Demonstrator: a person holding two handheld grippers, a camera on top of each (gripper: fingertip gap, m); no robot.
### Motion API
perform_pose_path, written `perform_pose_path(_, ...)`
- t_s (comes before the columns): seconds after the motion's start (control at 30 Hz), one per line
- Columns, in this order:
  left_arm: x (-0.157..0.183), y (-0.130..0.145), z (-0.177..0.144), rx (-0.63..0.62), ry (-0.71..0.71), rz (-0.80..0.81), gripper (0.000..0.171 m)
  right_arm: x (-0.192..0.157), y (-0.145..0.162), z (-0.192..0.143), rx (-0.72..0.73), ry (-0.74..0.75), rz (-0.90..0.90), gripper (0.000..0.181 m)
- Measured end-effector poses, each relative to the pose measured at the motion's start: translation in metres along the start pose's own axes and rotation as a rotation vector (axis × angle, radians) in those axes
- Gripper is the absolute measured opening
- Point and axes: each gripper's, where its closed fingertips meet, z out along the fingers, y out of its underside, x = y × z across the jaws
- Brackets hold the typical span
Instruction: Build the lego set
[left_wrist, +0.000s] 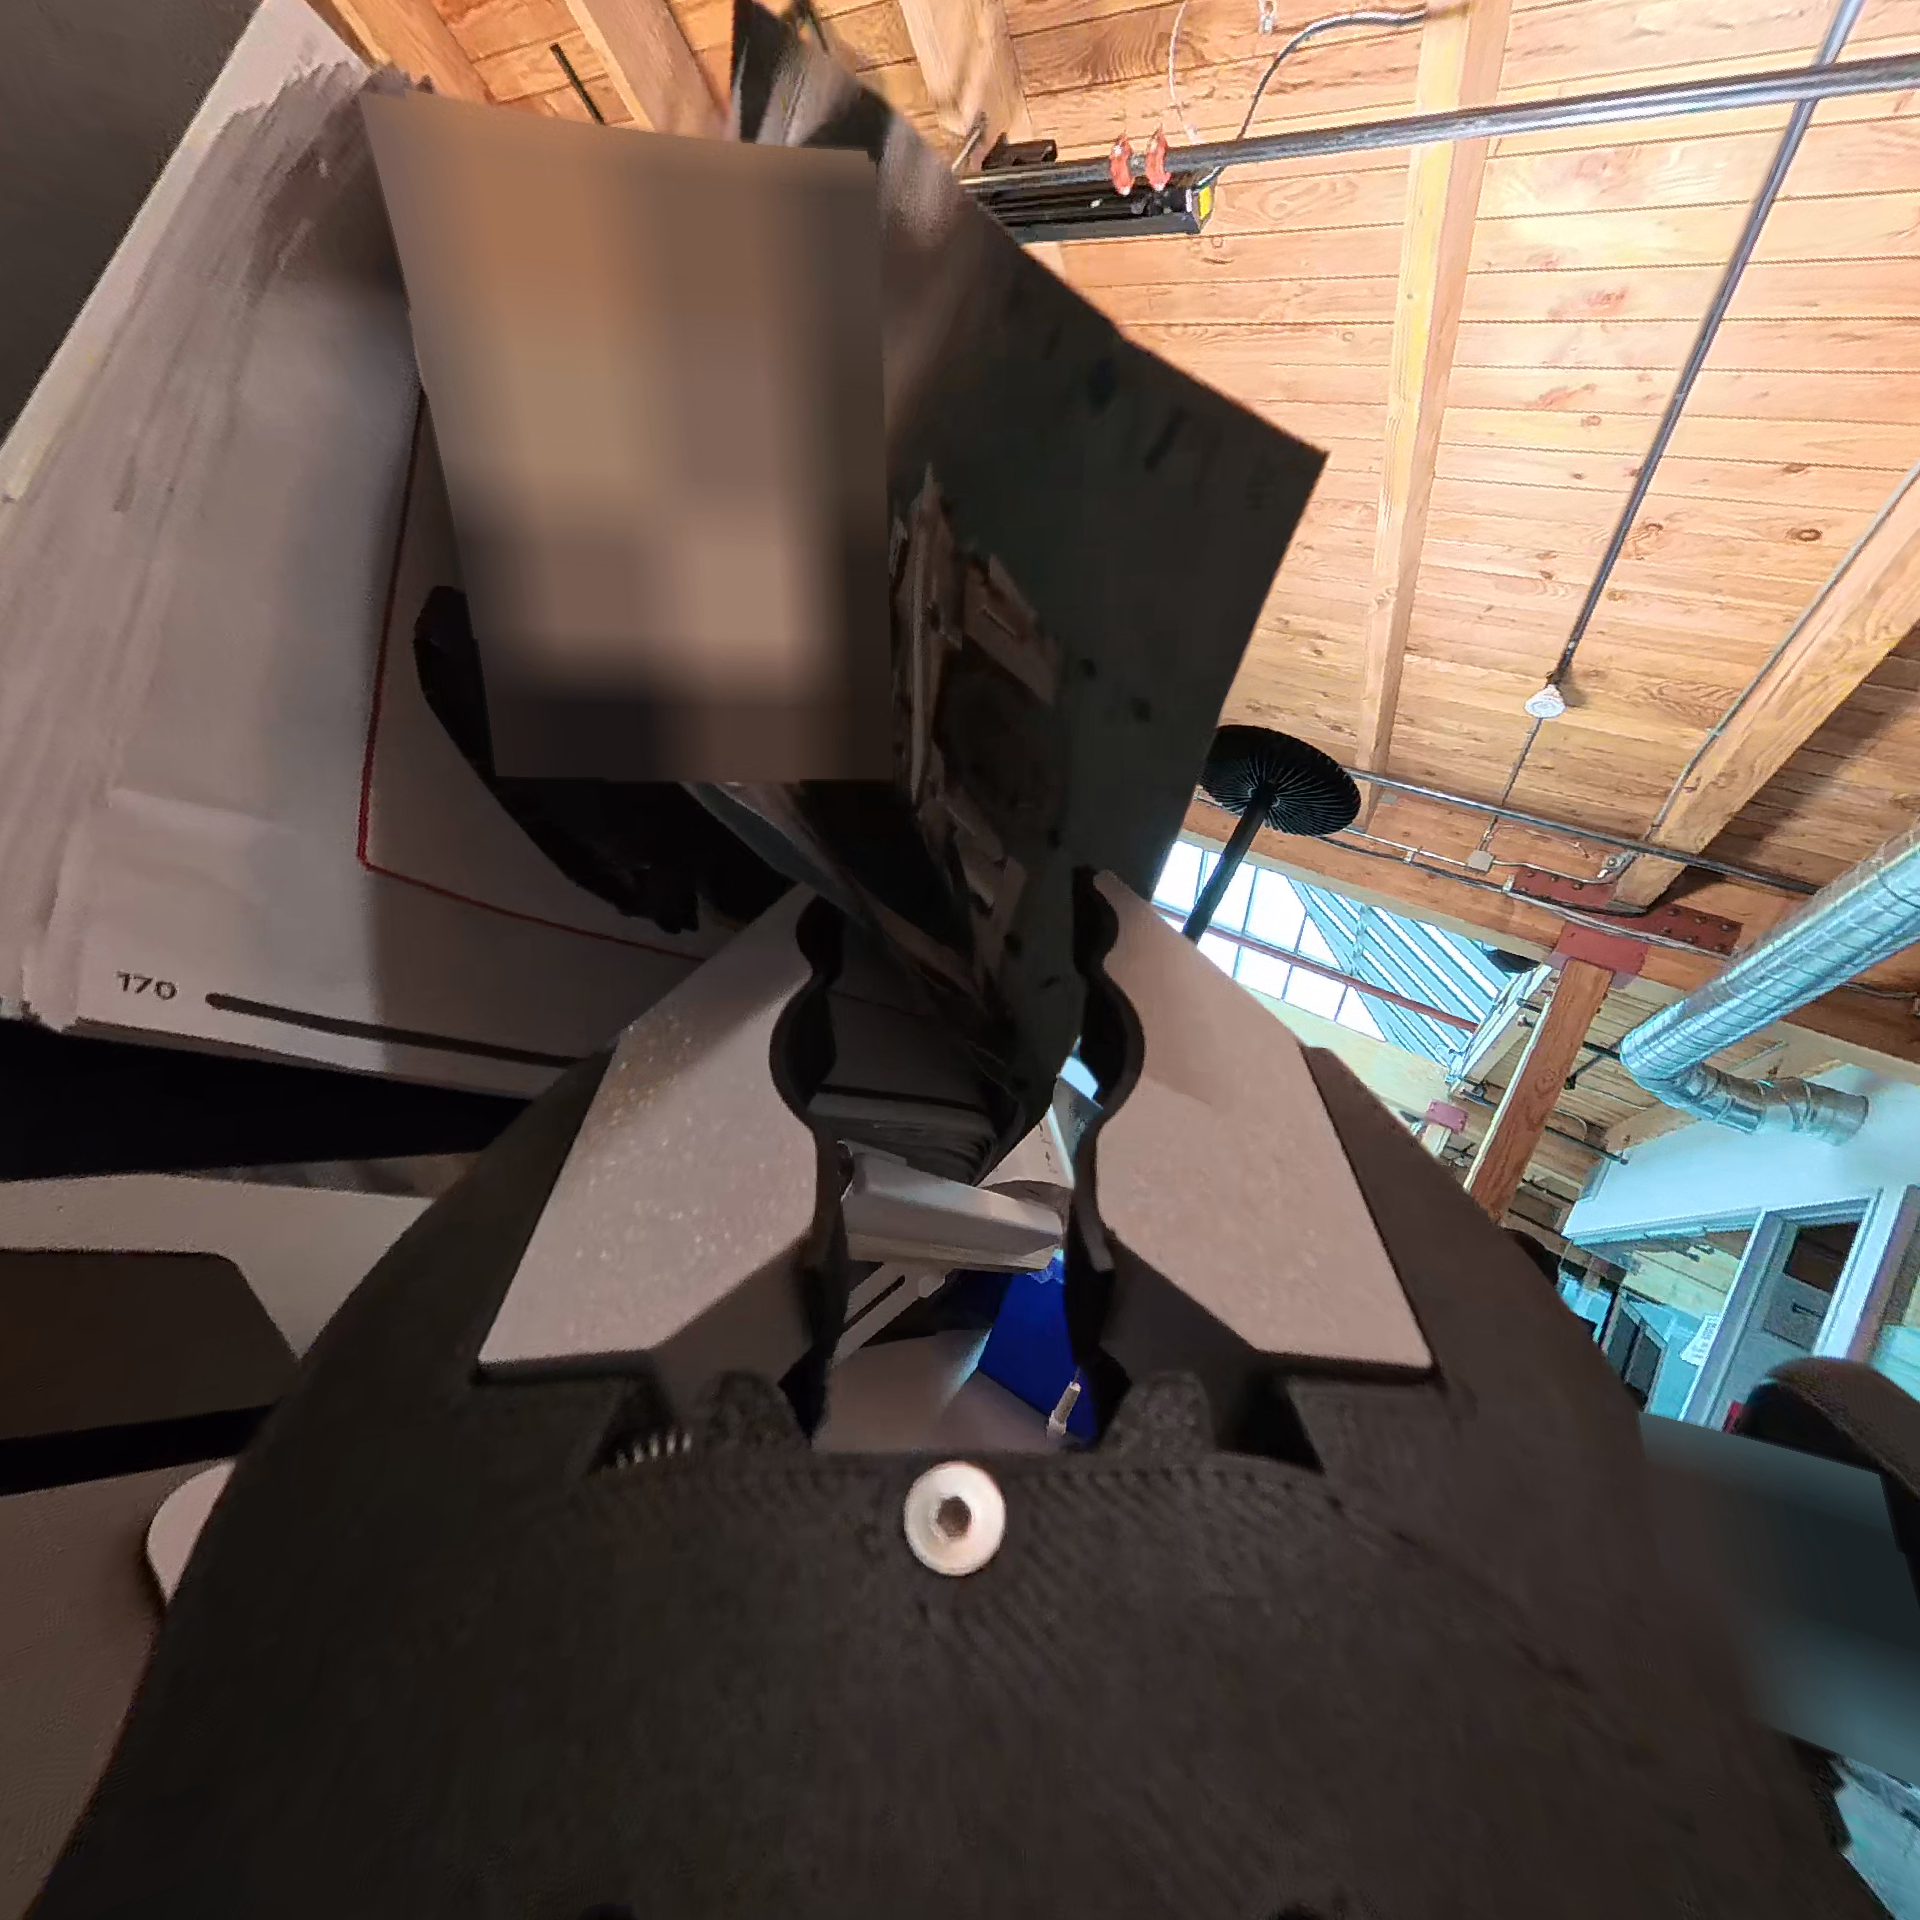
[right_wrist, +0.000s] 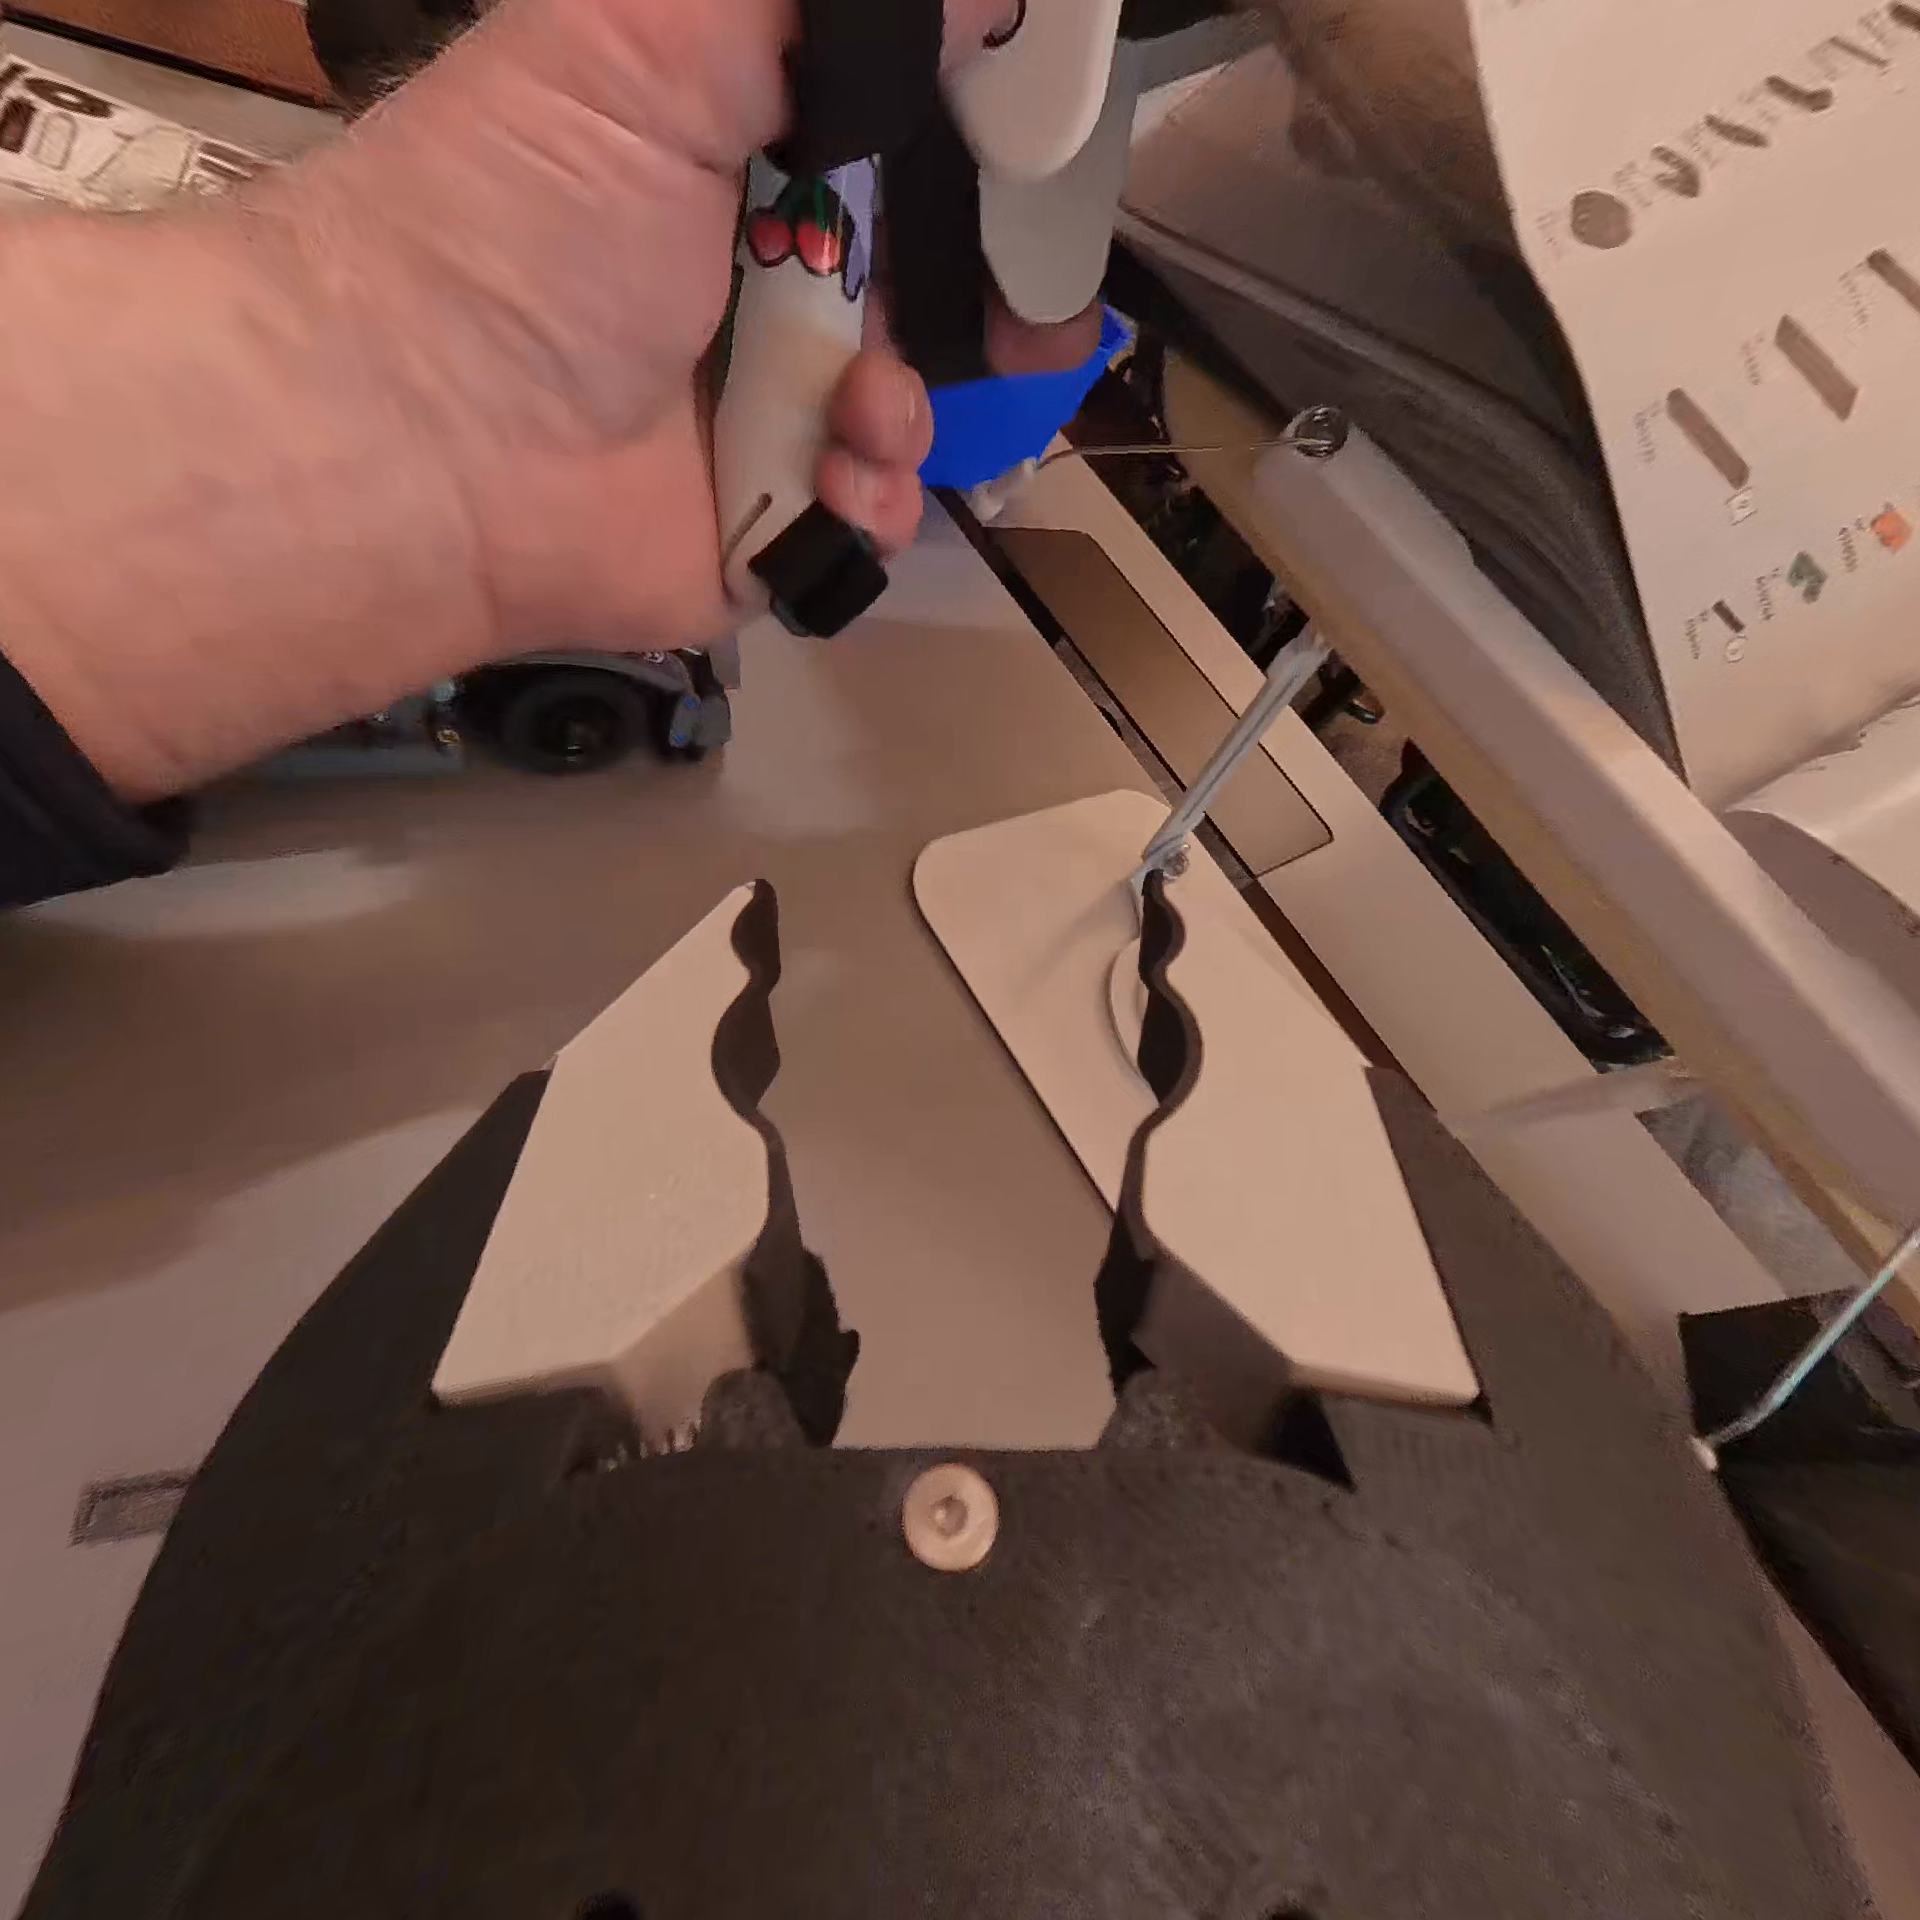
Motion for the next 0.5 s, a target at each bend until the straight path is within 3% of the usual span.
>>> perform_pose_path(0.27, 0.022, -0.002, 0.001, 0.02, 0.115, 0.054, 0.067, -0.006, 0.019, 0.012, -0.033, -0.03, 0.006, 0.065)
perform_pose_path(0.5, 0.023, 0.015, 0.011, -0.03, 0.08, 0.1, 0.086, -0.018, 0.018, 0.013, -0.04, -0.06, -0.018, 0.065)
